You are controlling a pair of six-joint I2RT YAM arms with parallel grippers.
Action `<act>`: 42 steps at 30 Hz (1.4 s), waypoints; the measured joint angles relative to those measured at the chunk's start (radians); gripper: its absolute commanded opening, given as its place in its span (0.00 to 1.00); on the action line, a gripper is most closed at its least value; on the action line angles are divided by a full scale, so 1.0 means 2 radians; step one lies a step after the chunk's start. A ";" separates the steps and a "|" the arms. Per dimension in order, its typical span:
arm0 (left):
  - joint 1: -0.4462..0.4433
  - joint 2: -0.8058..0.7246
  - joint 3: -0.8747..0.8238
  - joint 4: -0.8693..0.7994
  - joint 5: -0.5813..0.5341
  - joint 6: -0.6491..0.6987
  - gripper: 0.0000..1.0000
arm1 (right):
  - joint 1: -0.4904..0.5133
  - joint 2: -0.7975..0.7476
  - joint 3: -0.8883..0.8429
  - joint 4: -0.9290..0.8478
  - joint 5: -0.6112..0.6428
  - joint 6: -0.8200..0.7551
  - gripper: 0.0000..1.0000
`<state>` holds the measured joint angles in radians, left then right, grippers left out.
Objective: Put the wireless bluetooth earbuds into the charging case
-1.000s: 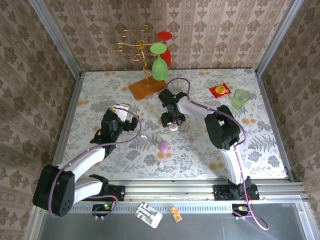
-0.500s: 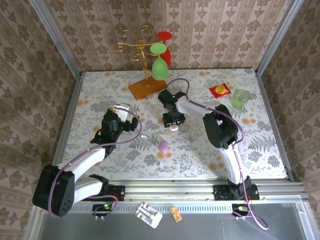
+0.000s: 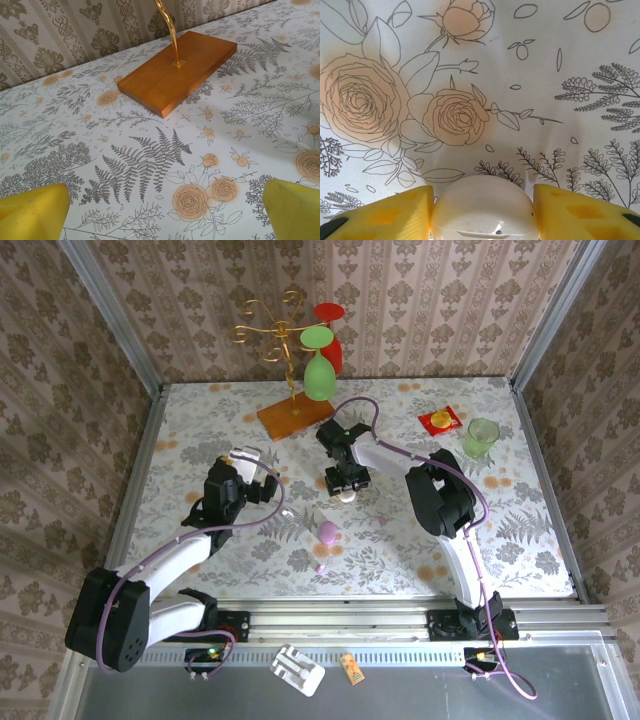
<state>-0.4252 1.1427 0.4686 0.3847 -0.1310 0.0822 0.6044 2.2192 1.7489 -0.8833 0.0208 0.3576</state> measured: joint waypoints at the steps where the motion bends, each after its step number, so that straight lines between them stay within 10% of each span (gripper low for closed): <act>1: 0.000 0.002 0.001 0.000 0.000 0.000 1.00 | 0.000 0.000 0.000 0.000 0.000 0.000 0.50; 20: -0.069 0.037 0.052 -0.017 0.087 -0.029 1.00 | -0.049 -0.108 -0.089 0.076 -0.019 0.035 0.50; 42: -0.134 0.274 0.087 0.311 0.177 -0.293 0.90 | -0.068 -0.218 -0.126 0.152 -0.074 0.086 0.51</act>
<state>-0.6926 1.6905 0.6426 1.0073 0.2234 -0.5037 0.4690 1.7832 1.4967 -0.5793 -0.1272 0.5289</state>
